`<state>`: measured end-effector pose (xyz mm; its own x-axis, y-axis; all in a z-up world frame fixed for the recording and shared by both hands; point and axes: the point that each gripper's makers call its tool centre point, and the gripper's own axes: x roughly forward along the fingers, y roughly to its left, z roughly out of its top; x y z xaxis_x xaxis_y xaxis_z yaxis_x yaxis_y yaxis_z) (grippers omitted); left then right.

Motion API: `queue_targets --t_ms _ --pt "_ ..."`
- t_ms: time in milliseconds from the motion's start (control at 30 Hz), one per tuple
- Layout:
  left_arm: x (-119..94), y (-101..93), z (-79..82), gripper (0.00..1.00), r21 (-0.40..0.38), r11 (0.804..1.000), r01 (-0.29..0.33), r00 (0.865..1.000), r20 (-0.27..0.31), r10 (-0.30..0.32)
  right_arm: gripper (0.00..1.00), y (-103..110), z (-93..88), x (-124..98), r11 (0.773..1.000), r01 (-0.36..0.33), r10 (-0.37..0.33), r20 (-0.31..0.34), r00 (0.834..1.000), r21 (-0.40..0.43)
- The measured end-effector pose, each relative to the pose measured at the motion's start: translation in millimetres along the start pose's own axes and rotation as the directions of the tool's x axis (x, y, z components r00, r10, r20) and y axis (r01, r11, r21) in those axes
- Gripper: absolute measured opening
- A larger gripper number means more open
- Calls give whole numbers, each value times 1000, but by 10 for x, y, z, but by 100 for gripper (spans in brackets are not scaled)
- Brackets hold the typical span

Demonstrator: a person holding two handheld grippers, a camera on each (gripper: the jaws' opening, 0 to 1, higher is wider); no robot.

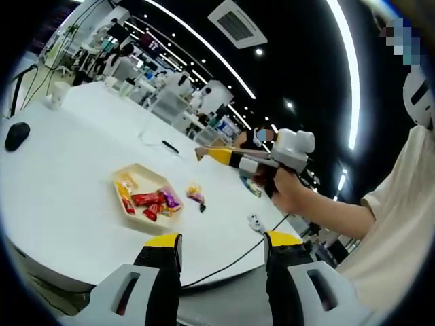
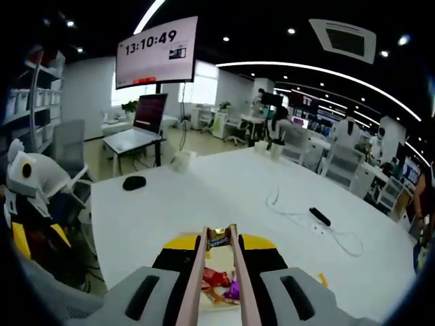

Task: Place the target food into the container with the food tongs after gripping and lifting it, then release it inside without dropping or visibly crushing the food.

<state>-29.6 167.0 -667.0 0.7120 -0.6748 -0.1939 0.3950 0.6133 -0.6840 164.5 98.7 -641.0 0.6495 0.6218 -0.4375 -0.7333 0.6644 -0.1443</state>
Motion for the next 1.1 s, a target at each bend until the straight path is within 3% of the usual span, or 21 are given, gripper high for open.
queue_targets --t_ms 1100 --pt "-29 16 20 47 -3 1000 -5 1000 14 5 23 13 -74 26 1000 -6 6 -34 999 -4"
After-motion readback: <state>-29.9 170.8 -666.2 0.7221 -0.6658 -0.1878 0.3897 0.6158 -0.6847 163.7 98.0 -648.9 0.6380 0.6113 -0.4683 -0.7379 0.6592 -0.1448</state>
